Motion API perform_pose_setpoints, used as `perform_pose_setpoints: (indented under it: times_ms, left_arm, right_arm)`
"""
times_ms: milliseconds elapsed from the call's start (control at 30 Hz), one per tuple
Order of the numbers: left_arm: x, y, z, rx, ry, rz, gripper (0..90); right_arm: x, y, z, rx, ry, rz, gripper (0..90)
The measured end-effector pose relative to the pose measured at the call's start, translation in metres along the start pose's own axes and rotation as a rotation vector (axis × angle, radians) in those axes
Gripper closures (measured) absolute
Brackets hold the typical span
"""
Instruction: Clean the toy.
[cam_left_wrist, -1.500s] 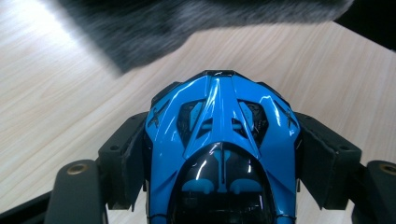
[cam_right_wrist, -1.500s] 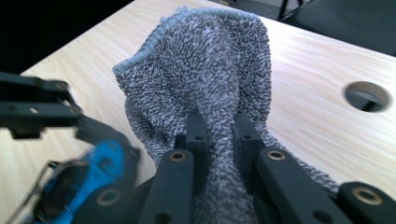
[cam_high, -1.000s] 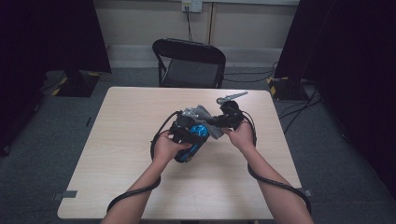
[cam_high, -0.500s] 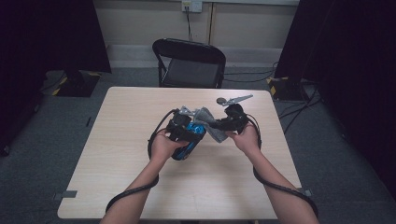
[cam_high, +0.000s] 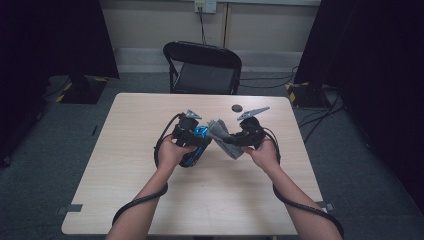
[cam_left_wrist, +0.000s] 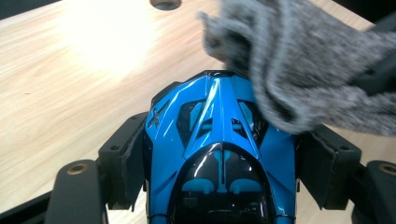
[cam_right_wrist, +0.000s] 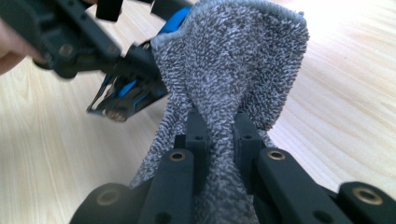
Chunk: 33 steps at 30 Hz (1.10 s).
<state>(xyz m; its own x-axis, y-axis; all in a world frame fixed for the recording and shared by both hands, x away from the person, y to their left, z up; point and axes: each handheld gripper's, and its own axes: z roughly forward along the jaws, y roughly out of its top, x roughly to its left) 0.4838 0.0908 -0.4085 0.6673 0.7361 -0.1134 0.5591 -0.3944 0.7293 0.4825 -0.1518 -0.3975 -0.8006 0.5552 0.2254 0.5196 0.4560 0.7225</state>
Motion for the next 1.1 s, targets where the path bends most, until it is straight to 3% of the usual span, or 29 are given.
perform_pose_setpoints:
  times_ms: [267,367,633,800,967,1100]
  left_arm:
    - [0.007,-0.003,-0.006,-0.006,0.021,-0.012,26.5]
    - [0.009,-0.003,-0.009,-0.002,0.019,-0.013,26.5]
    - [-0.004,-0.002,-0.017,-0.012,-0.004,0.027,26.5]
    - [-0.017,0.0,-0.017,-0.019,-0.044,0.052,26.5]
    - [-0.029,0.0,-0.008,-0.008,-0.071,0.081,26.5]
    - [-0.02,0.0,-0.005,-0.023,-0.057,0.04,26.4]
  right_arm:
    - [0.003,-0.009,-0.007,0.006,0.031,-0.018,81.1]
    - [-0.001,-0.013,-0.014,0.003,0.018,-0.011,81.1]
    - [-0.022,-0.004,-0.036,-0.056,-0.044,0.043,81.1]
    - [-0.03,0.009,-0.036,-0.08,-0.064,0.074,81.1]
    - [-0.024,0.023,-0.025,-0.087,-0.029,0.072,81.0]
    - [-0.007,0.024,-0.013,-0.053,-0.001,0.026,81.0]
